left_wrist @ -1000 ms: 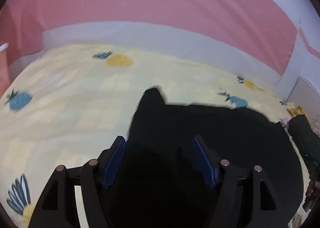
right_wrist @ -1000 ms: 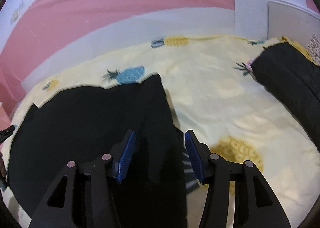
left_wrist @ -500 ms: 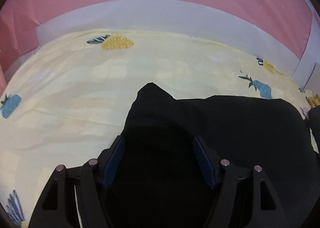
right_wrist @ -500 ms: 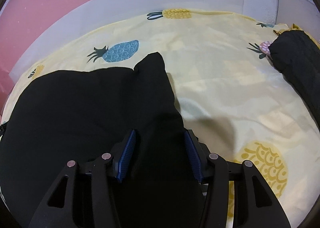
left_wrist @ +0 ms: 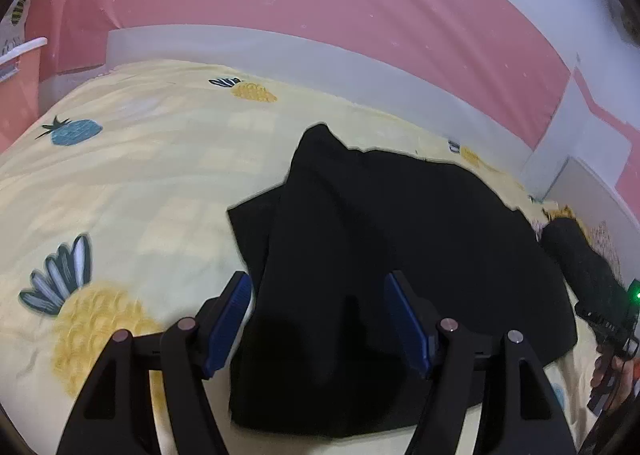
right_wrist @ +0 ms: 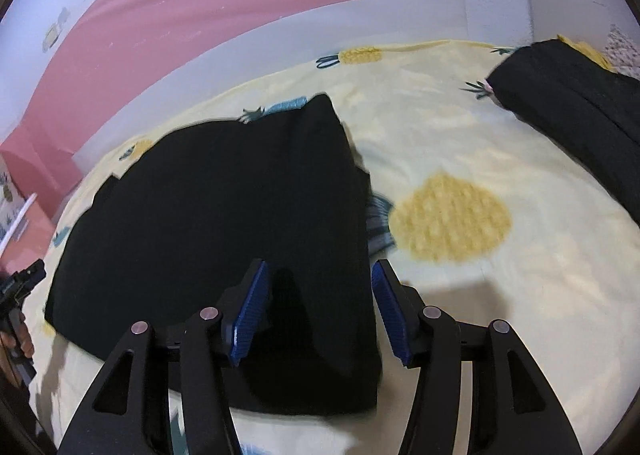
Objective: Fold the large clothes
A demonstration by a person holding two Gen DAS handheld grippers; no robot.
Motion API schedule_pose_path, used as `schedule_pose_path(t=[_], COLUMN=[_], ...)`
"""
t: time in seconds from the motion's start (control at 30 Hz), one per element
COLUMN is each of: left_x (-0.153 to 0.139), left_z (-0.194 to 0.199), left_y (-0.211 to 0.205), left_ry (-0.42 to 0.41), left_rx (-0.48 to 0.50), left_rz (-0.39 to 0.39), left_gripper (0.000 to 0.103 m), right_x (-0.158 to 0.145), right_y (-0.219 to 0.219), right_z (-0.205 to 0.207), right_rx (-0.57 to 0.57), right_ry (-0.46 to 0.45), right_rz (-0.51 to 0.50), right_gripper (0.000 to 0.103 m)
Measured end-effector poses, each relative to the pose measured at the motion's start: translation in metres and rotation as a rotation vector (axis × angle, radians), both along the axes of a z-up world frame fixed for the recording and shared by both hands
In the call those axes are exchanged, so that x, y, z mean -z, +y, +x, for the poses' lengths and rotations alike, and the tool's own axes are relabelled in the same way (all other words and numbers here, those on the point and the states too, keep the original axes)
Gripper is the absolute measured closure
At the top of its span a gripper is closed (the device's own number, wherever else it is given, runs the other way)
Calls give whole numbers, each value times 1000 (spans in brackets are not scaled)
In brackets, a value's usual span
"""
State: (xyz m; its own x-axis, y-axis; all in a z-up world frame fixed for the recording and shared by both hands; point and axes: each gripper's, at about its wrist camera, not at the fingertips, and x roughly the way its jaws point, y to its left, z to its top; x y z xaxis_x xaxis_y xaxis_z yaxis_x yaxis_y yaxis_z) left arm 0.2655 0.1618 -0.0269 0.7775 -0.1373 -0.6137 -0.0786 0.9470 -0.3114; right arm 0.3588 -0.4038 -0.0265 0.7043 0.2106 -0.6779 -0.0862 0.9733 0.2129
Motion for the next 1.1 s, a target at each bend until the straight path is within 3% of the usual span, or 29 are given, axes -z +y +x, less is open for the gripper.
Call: schedule_pose_path(t=[0.13,0.2,0.27,0.37,0.5,0.6,0.67,0.73,0.77,0.8,0.87,0.93,1.1], left_x=[21,37,47,57,70,72,71,64,57,52,45,40,25], left_z=[7,4,-8,-21,-2,13,22,21,18,14,6,-5,-63], left_y=[7,15,21,20,25,17,7,2,2,2,1,-4,-3], left_ry=[75,140,143,131,157,148,150,155,149,143,138,143,132], left_rx=[-30,-64,-73,-84,-75,-85,-76,-78,-69,-58,-36,-22,9], left_rz=[12,-56,-152,-188,-294,-295,-292,-269,-265,-267,-237,-202,-253], left_gripper=[32,33,32,29,19,15,20,37,55,64,68,69,69], right_x=[16,25,32,46,56,70,76,70,65,59,47,40,29], right_y=[-4,-18,-31,-40,-45,-44,-40,-34,-32,-29,-29,-29,-39], right_z=[-15,-16,-24,-30,-16,1,15,19,17,14,6,-6,-66], right_rx=[4,61,101,92,51,57,66,79,76,65,45,32,14], right_ry=[52,84,108,148,172,216,232,228,218,207,192,185,194], right_rz=[13,72,177,318,466,571,620,601,581,555,536,525,526], right_gripper=[46,34,34,34,33,30,30,40,51,56,64,64,64])
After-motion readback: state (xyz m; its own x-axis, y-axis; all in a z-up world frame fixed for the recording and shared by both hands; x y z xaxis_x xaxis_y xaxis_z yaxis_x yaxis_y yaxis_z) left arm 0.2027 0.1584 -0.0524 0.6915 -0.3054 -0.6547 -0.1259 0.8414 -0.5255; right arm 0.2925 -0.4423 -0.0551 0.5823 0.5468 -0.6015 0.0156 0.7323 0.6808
